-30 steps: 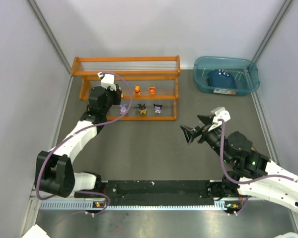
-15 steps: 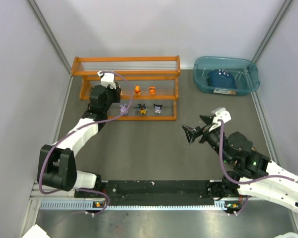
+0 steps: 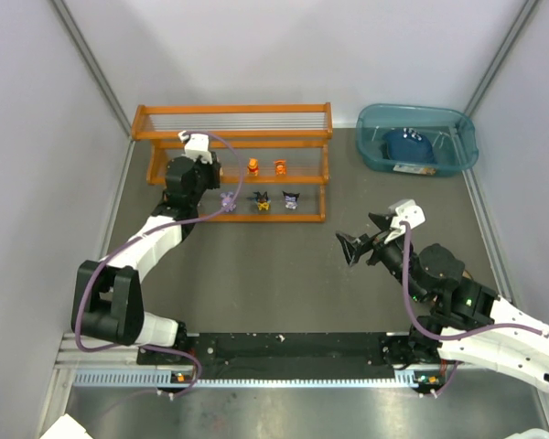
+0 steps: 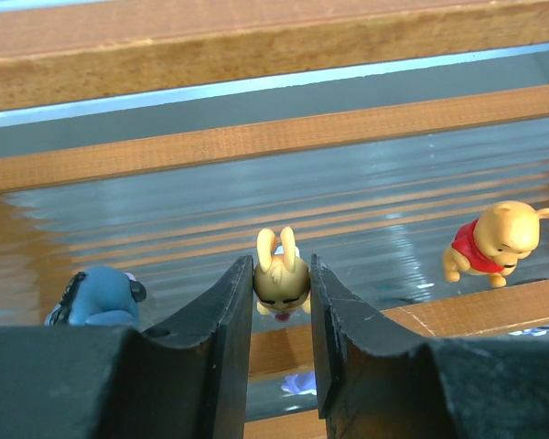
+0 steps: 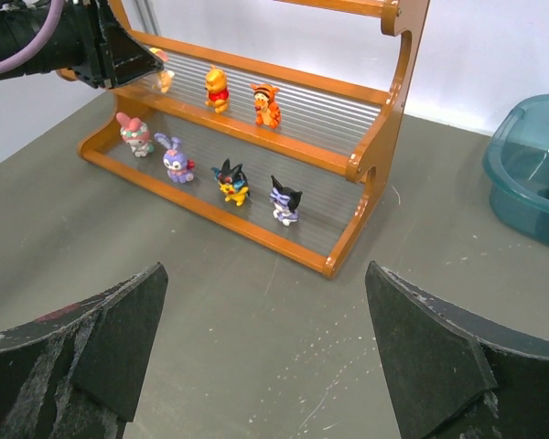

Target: Place and organize the plastic toys onto the shelf

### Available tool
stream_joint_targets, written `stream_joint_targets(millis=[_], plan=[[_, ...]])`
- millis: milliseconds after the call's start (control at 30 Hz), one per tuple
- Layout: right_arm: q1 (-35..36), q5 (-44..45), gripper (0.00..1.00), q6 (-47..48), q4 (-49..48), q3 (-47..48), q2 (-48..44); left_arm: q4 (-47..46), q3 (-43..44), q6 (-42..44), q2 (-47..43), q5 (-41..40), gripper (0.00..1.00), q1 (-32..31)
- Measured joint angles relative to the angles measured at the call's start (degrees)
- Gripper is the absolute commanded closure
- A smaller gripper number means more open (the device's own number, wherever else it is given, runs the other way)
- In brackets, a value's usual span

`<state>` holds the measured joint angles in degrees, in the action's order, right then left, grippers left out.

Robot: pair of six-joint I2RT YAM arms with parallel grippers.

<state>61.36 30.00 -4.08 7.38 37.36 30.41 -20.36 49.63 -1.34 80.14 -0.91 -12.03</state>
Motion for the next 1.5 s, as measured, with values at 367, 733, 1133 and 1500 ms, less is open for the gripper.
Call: stream_joint_targets(millis=[367,733,1133,1500], plan=[[0.0,0.0,0.09,0.0,0.0,0.0,0.0,-0.68,0.0,-0.11,0.48,0.02,0.92,0.55],[0.0,0.0,0.08,0.0,0.0,0.0,0.0,-1.75,0.09,-0.96,1.03,0.04,0.85,1.22],[0.0,0.13,0.08,-0.02,0.17,-0.63,0.0,-1.92,0.09,-1.55,1.03,1.6,0.7,1.51],[0.0,0.17,0.08,-0.02,0.42,-0.63,0.0,-2.43,0.09,-1.68,2.01,1.75,0.56,1.7]])
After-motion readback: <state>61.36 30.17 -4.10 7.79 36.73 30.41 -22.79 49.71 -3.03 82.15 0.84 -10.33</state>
